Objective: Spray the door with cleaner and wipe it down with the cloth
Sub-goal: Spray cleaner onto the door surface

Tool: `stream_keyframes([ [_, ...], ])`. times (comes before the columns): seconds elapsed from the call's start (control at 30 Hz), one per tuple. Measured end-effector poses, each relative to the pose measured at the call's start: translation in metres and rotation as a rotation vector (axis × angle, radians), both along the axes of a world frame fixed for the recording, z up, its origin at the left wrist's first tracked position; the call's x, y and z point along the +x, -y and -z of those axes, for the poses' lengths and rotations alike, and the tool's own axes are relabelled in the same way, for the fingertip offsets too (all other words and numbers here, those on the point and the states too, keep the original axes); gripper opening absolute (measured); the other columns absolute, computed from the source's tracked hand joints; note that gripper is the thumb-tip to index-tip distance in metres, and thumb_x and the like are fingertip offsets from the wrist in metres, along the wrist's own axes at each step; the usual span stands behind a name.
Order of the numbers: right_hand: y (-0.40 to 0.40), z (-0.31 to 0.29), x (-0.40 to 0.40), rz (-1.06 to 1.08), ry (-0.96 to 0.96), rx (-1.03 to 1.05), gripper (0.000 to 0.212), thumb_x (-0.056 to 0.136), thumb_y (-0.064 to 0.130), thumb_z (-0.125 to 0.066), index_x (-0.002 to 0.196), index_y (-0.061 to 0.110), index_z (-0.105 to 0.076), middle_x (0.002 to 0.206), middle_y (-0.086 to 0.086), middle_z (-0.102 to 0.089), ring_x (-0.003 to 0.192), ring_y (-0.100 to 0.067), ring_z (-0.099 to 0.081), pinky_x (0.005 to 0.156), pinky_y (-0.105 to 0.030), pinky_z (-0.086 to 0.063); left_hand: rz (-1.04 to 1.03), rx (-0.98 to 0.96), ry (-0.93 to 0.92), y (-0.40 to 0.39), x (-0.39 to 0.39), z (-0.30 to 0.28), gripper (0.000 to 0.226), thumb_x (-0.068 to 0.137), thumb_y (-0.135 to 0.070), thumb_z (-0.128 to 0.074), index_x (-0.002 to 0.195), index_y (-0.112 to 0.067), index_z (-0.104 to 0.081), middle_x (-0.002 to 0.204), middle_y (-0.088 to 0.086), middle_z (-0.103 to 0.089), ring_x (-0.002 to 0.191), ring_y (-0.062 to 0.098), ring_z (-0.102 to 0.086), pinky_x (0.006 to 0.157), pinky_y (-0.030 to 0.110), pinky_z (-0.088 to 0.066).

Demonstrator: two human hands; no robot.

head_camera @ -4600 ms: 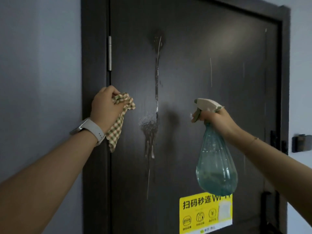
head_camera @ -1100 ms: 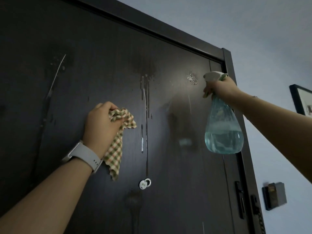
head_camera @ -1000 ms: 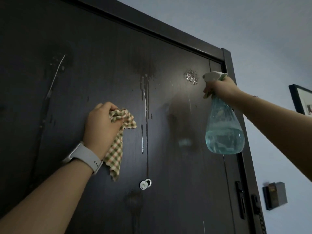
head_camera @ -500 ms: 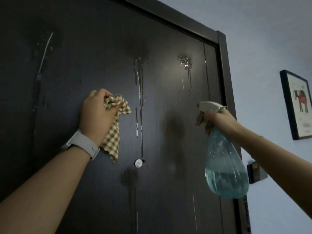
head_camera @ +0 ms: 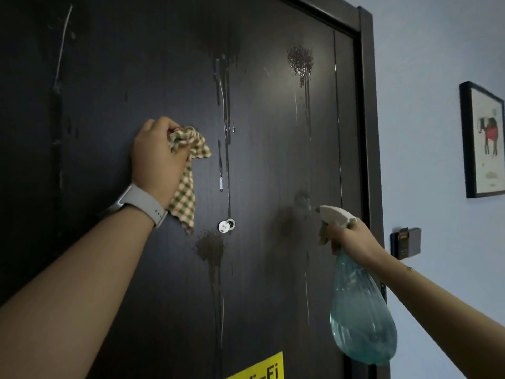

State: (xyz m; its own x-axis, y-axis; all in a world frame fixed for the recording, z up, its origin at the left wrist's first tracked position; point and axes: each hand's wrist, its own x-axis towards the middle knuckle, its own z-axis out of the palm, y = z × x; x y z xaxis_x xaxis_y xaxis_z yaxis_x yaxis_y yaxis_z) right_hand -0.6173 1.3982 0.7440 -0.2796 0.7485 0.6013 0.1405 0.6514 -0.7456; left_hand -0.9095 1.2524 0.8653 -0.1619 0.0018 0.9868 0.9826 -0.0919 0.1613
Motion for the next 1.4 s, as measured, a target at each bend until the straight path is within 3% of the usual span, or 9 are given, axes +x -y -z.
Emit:
stream_keyframes([
  [0.17, 0.005, 0.013, 0.001, -0.035, -0.050, -0.050, 0.037, 0.066, 0.028, -0.058, 0.100, 0.017, -0.067, 0.086, -0.016, -0.072, 0.059, -0.026, -0.058, 0.063, -0.042, -0.052, 0.009, -0.035, 0.032, 0.003, 0.003, -0.001, 0.021, 0.082, -0.007, -0.070, 0.101, -0.002, -0.063, 0.108, 0.018, -0.061, 0.099, 0.030, -0.058, 0.079, 0.025, -0.040],
  [0.4, 0.043, 0.073, -0.012, -0.096, 0.016, -0.038, 0.042, 0.066, 0.037, -0.056, 0.095, 0.008, -0.067, 0.089, -0.019, -0.069, 0.059, -0.018, -0.058, 0.059, -0.038, -0.050, 0.205, -0.181, 0.141, 0.049, 0.035, 0.064, 0.023, 0.082, -0.017, -0.076, 0.102, -0.013, -0.064, 0.102, -0.003, -0.063, 0.088, 0.003, -0.055, 0.068, -0.002, -0.038],
  [0.53, 0.081, 0.128, -0.034, -0.138, 0.034, -0.070, 0.055, 0.064, 0.047, -0.054, 0.089, -0.001, -0.063, 0.081, -0.022, -0.065, 0.057, -0.018, -0.053, 0.057, -0.041, -0.047, 0.274, -0.295, 0.318, 0.088, 0.041, 0.152, 0.023, 0.078, -0.018, -0.078, 0.096, -0.017, -0.064, 0.095, -0.008, -0.066, 0.085, -0.004, -0.058, 0.072, 0.005, -0.044],
  [0.63, 0.118, 0.173, -0.053, -0.211, 0.013, -0.187, 0.028, 0.068, 0.024, -0.055, 0.085, 0.007, -0.068, 0.066, -0.008, -0.063, 0.054, -0.015, -0.055, 0.053, -0.025, -0.046, 0.282, -0.391, 0.458, 0.122, 0.037, 0.223, 0.023, 0.078, -0.017, -0.078, 0.096, -0.020, -0.065, 0.094, -0.014, -0.066, 0.087, -0.009, -0.059, 0.073, 0.005, -0.044],
  [0.73, 0.154, 0.220, -0.074, -0.261, 0.027, -0.273, 0.021, 0.067, 0.016, -0.053, 0.083, 0.015, -0.068, 0.071, -0.001, -0.067, 0.057, -0.013, -0.060, 0.053, -0.017, -0.047, 0.269, -0.473, 0.681, 0.161, 0.033, 0.293, 0.023, 0.080, -0.021, -0.077, 0.098, -0.026, -0.063, 0.093, -0.020, -0.063, 0.087, -0.017, -0.056, 0.067, 0.000, -0.042],
  [0.9, 0.211, 0.312, -0.104, -0.340, 0.034, -0.441, 0.029, 0.066, 0.009, -0.052, 0.088, 0.007, -0.071, 0.058, -0.018, -0.058, 0.049, -0.015, -0.054, 0.048, -0.021, -0.044, 0.214, -0.483, 1.058, 0.229, 0.028, 0.415, 0.023, 0.081, -0.026, -0.076, 0.097, -0.035, -0.062, 0.094, -0.018, -0.067, 0.085, -0.012, -0.060, 0.071, 0.012, -0.045],
  [1.03, 0.245, 0.379, -0.123, -0.419, 0.082, -0.590, 0.018, 0.074, 0.003, -0.057, 0.089, 0.007, -0.067, 0.065, -0.010, -0.057, 0.051, -0.013, -0.052, 0.048, -0.025, -0.043, 0.091, -0.496, 1.263, 0.271, 0.027, 0.488, 0.022, 0.080, -0.032, -0.076, 0.094, -0.038, -0.060, 0.093, -0.016, -0.067, 0.084, -0.010, -0.061, 0.071, 0.014, -0.044],
  [1.17, 0.257, 0.430, -0.141, -0.455, 0.170, -0.635, 0.032, 0.073, 0.013, -0.055, 0.103, 0.018, -0.065, 0.087, -0.014, -0.066, 0.061, -0.021, -0.059, 0.053, -0.035, -0.049, -0.014, -0.487, 1.341, 0.287, 0.021, 0.532, 0.019, 0.082, -0.036, -0.072, 0.098, -0.031, -0.063, 0.094, -0.012, -0.069, 0.087, -0.001, -0.064, 0.075, 0.017, -0.048],
  [1.4, 0.273, 0.469, -0.157, -0.429, 0.269, -0.572, 0.021, 0.075, 0.016, -0.053, 0.096, 0.014, -0.059, 0.071, -0.020, -0.053, 0.058, -0.028, -0.052, 0.052, -0.043, -0.048, -0.094, -0.556, 1.312, 0.301, -0.017, 0.584, 0.021, 0.082, -0.027, -0.076, 0.099, -0.021, -0.065, 0.098, -0.007, -0.069, 0.092, 0.006, -0.065, 0.086, 0.028, -0.052],
])
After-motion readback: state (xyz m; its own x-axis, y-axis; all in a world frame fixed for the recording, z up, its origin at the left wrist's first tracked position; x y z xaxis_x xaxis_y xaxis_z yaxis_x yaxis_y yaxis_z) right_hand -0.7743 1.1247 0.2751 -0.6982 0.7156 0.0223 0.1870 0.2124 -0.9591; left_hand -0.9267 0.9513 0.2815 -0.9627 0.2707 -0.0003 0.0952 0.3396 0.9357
